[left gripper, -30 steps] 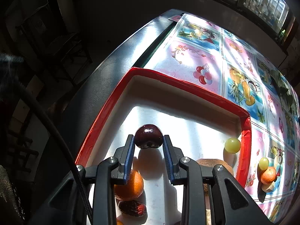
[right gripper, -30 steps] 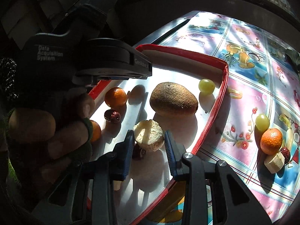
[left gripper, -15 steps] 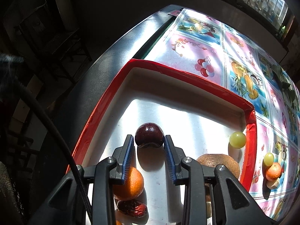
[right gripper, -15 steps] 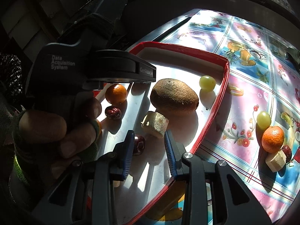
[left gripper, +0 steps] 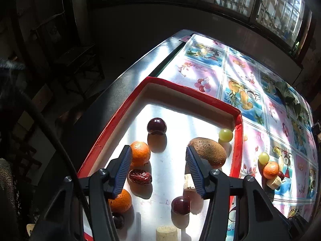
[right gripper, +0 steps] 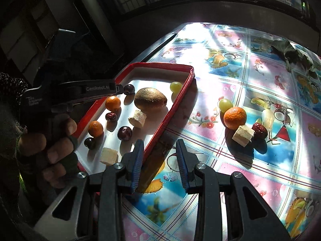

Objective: Organize fruits
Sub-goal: 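Move both open tools back over the fruit pile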

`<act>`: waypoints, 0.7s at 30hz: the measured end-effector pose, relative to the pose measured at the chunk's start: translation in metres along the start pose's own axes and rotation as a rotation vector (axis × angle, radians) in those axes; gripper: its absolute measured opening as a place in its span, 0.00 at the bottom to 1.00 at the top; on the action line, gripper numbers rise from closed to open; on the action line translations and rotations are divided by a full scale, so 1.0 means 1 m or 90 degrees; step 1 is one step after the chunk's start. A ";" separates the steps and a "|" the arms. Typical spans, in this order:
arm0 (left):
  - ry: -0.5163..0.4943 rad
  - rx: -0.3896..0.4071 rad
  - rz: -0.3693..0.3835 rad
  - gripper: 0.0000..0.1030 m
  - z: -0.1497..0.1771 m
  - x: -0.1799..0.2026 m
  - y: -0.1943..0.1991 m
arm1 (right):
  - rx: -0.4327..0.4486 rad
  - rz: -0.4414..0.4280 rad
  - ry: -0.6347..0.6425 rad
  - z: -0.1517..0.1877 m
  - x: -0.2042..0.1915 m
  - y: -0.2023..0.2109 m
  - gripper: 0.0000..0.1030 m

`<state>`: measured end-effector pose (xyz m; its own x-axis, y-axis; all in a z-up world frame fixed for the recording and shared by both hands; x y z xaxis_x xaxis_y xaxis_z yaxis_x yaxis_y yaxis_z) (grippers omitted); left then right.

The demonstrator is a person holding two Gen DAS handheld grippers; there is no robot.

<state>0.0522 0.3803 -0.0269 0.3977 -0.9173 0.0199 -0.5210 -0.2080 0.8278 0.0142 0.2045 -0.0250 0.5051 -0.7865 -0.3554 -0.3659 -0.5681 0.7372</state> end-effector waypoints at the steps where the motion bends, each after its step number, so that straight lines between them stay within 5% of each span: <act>1: 0.001 0.006 0.000 0.56 0.003 0.002 0.006 | 0.003 0.005 -0.005 0.002 0.007 0.004 0.34; 7: -0.009 0.028 0.005 0.62 0.019 0.017 0.030 | 0.014 0.045 -0.035 0.015 0.042 0.024 0.43; 21: -0.053 0.003 0.056 0.62 0.063 0.069 0.045 | 0.031 0.086 -0.099 0.040 0.096 0.052 0.43</act>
<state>0.0081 0.2864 -0.0234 0.2862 -0.9571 0.0456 -0.5546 -0.1267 0.8224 0.0129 0.0895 -0.0437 0.3231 -0.8823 -0.3424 -0.4614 -0.4627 0.7570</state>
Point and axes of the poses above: each gripper's, at about its wrist camera, not at the fingertips, and y roughly against the way its jaws point, x to its right, z to its underside, the point moved 9 cm from there along -y, roughly the way its jaws point, and after that the axes turned 3 degrees about -y, right-handed, at the moved point
